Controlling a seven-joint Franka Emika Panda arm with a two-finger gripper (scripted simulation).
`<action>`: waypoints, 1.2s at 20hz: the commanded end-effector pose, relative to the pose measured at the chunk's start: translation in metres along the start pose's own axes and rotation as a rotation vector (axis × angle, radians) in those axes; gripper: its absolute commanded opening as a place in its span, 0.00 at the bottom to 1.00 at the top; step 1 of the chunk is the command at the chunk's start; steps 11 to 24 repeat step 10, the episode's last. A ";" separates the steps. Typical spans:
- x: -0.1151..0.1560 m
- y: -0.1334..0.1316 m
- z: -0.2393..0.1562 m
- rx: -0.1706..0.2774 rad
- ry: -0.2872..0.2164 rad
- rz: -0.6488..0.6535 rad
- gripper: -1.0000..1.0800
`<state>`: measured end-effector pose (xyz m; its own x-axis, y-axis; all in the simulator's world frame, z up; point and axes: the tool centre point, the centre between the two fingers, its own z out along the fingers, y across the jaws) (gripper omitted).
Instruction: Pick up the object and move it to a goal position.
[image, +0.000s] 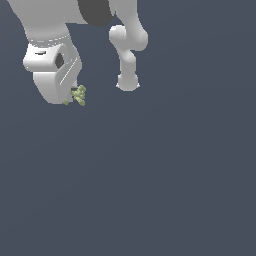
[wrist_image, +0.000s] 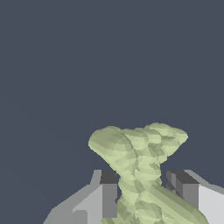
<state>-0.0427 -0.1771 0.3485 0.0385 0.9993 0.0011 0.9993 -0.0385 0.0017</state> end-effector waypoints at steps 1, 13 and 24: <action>-0.005 0.002 -0.012 0.001 0.000 0.000 0.00; -0.011 0.005 -0.028 0.002 -0.001 0.001 0.00; -0.011 0.005 -0.028 0.002 -0.001 0.001 0.00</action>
